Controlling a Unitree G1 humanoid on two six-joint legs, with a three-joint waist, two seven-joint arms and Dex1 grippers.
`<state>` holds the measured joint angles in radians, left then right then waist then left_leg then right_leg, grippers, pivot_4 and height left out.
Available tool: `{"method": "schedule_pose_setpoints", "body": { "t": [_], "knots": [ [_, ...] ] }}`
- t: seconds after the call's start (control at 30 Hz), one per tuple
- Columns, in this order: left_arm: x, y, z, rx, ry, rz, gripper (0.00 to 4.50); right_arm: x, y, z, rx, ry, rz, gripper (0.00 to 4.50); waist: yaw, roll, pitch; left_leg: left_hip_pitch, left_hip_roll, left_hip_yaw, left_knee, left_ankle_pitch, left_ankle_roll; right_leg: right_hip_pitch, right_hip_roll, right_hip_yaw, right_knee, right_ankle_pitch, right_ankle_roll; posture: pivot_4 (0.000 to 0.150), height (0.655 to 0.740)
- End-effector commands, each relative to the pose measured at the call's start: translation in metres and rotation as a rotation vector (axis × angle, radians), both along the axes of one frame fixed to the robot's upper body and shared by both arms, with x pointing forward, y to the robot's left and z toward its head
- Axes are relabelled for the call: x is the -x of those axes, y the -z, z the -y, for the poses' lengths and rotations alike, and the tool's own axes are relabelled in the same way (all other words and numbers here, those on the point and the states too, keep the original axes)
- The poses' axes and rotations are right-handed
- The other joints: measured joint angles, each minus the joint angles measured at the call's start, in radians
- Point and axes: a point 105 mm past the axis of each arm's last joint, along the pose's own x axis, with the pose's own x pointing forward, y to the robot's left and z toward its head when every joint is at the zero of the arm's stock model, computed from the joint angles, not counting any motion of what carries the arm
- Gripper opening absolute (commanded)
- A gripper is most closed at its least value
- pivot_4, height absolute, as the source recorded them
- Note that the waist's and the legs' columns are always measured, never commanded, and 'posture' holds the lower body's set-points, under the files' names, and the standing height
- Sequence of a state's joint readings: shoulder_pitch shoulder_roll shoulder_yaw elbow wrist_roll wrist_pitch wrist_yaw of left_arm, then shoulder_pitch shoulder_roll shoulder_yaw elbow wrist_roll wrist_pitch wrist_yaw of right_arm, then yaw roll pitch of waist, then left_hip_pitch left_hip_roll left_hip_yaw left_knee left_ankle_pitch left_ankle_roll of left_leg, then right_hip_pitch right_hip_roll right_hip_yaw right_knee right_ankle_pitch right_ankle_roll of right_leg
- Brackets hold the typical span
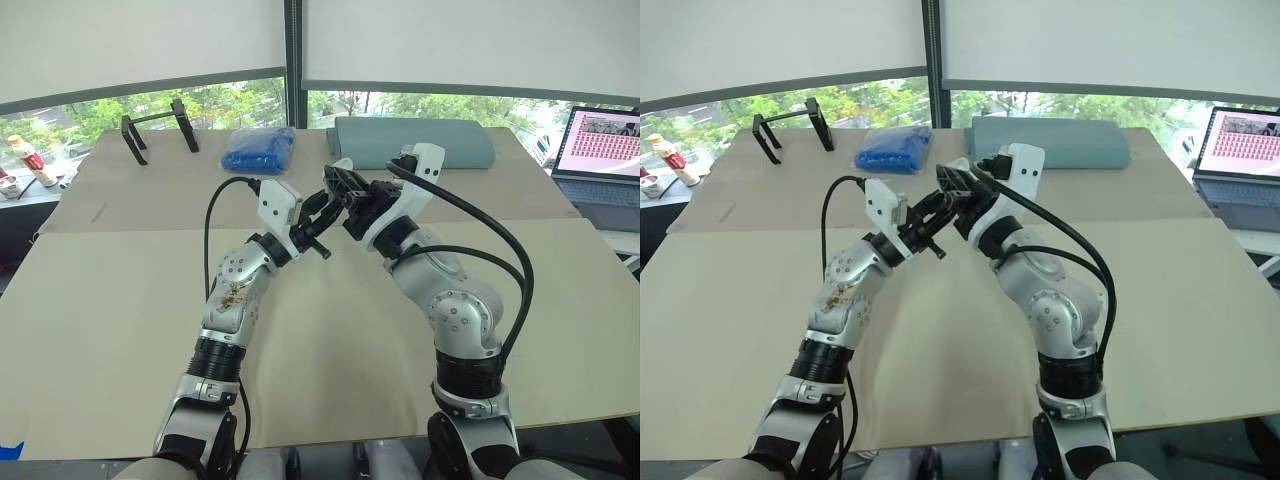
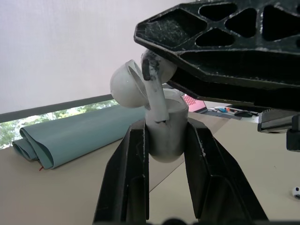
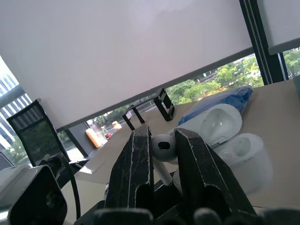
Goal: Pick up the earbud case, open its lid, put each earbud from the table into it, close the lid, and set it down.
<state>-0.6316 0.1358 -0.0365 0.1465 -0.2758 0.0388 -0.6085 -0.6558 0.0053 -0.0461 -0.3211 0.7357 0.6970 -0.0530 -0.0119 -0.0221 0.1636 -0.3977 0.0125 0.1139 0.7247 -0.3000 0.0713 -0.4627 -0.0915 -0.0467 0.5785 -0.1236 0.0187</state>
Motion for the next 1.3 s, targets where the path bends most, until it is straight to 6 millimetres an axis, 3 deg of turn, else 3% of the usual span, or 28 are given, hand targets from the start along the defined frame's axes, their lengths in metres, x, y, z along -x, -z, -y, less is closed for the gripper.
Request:
{"method": "schedule_pose_setpoints", "body": {
  "t": [0.03, 0.33, 0.6, 1.1, 1.17, 1.3],
  "knots": [
    [0.006, -0.016, -0.001, 0.008, -0.001, 0.077, 0.56, -0.003, -0.018, 0.017, -0.094, 0.055, 0.022, 0.36, 0.001, 0.0, 0.0, 0.0, 0.0, 0.0, 0.0, 0.0, 0.0, 0.0, 0.0, 0.0, 0.0, 0.0, 0.0, 0.15, 0.74],
    [0.006, -0.016, 0.0, 0.006, 0.003, 0.074, 0.56, -0.004, -0.013, 0.018, -0.056, 0.053, 0.01, 0.36, -0.001, 0.0, 0.0, 0.001, 0.0, 0.0, -0.002, 0.0, -0.001, 0.0, 0.0, 0.0, 0.0, 0.0, 0.0, 0.15, 0.74],
    [0.005, -0.014, 0.003, 0.004, 0.006, 0.069, 0.56, 0.0, -0.016, 0.006, -0.066, 0.015, 0.008, 0.36, -0.001, 0.0, 0.0, 0.001, 0.0, 0.0, -0.003, 0.001, -0.001, 0.0, 0.0, 0.0, 0.0, 0.0, 0.0, 0.15, 0.74],
    [0.005, -0.018, 0.005, 0.015, 0.006, 0.076, 0.56, -0.005, -0.003, 0.005, -0.014, 0.022, -0.027, 0.36, -0.001, 0.0, 0.0, 0.001, 0.0, 0.0, -0.003, 0.001, -0.001, 0.0, 0.0, 0.0, 0.0, 0.0, 0.0, 0.15, 0.74],
    [0.005, -0.018, 0.005, 0.015, 0.007, 0.076, 0.56, -0.006, -0.002, 0.006, -0.017, 0.026, -0.035, 1.44, -0.001, 0.0, 0.0, 0.001, 0.0, 0.0, -0.003, 0.001, -0.001, 0.0, 0.0, 0.0, 0.0, 0.0, 0.0, 0.15, 0.74],
    [0.005, -0.018, 0.006, 0.016, 0.009, 0.075, 0.56, -0.006, -0.002, 0.006, -0.039, 0.022, -0.045, 2.8, -0.001, 0.0, 0.0, 0.001, 0.0, 0.0, -0.003, 0.001, -0.001, 0.0, 0.0, 0.0, 0.0, 0.0, 0.0, 0.15, 0.74]
  ]
}}
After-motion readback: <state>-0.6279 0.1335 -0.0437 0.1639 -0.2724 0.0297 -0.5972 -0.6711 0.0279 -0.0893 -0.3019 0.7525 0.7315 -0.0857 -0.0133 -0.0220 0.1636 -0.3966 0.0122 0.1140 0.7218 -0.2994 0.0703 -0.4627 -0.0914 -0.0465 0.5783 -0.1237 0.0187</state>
